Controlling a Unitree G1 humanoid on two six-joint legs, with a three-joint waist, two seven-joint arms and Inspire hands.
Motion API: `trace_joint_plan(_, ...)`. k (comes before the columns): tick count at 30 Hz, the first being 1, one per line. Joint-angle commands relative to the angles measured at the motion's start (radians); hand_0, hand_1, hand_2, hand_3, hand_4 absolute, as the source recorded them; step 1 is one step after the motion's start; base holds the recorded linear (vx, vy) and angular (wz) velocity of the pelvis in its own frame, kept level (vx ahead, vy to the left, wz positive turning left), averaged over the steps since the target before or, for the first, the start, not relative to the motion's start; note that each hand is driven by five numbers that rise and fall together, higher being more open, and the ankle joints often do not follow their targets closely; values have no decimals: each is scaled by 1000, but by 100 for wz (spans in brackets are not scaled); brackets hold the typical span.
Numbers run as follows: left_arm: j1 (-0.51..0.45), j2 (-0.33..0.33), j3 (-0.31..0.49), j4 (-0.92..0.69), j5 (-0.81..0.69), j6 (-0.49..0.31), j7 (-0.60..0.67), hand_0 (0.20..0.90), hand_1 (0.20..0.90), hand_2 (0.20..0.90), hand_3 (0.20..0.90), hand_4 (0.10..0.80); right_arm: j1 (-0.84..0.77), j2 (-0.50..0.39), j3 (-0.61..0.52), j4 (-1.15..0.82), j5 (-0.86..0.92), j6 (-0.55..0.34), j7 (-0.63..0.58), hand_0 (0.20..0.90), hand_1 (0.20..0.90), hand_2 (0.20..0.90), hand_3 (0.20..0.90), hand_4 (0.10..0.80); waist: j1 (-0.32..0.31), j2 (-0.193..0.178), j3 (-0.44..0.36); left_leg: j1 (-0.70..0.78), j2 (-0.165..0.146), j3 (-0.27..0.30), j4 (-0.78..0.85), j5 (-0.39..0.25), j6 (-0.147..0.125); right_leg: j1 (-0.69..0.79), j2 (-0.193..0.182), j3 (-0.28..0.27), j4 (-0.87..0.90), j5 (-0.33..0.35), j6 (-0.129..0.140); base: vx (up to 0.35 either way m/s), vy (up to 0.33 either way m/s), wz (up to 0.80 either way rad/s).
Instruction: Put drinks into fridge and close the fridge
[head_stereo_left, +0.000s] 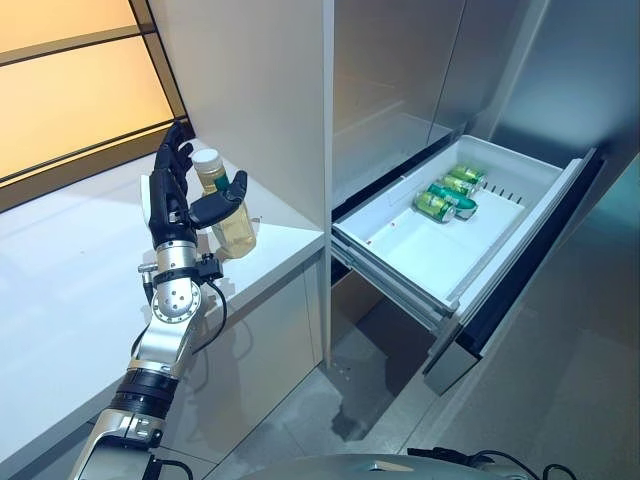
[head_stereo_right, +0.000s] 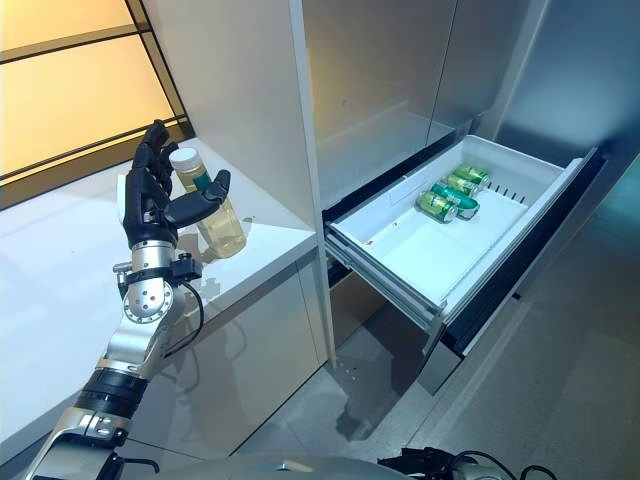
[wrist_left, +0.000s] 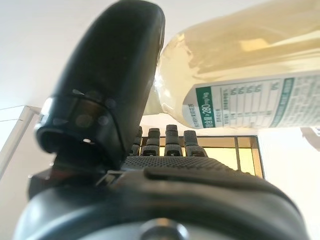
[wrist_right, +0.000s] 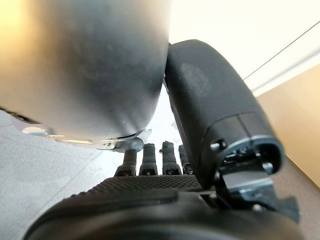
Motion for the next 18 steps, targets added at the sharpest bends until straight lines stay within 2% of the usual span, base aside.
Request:
trace_joint_plan(1, -66, 42, 9, 2, 17, -47, -14, 900, 900, 900, 900, 800, 20, -19, 5, 34, -30, 32, 16, 900, 900, 900, 900, 800, 0, 19, -19, 0, -28, 3, 57, -137, 29, -97, 40, 18, 124, -53, 38, 0, 0, 0)
trace_joint_plan(11, -69, 25, -5, -15, -95, -109, -123, 900, 900, 900, 900, 800, 16, -21, 3, 37, -33, 32, 21, 900, 900, 900, 900, 800, -2, 19, -17, 1, -27, 7, 55, -136, 28, -96, 40, 23, 121, -50, 39, 0, 0, 0)
trace_joint_plan(18, -68, 5, 14, -38, -117, -159, -85, 900, 900, 900, 900, 800, 19, -25, 2, 35, -34, 30, 27, 900, 900, 900, 900, 800, -4, 16, -17, 3, -27, 6, 54, -135, 26, -95, 41, 23, 119, -48, 38, 0, 0, 0)
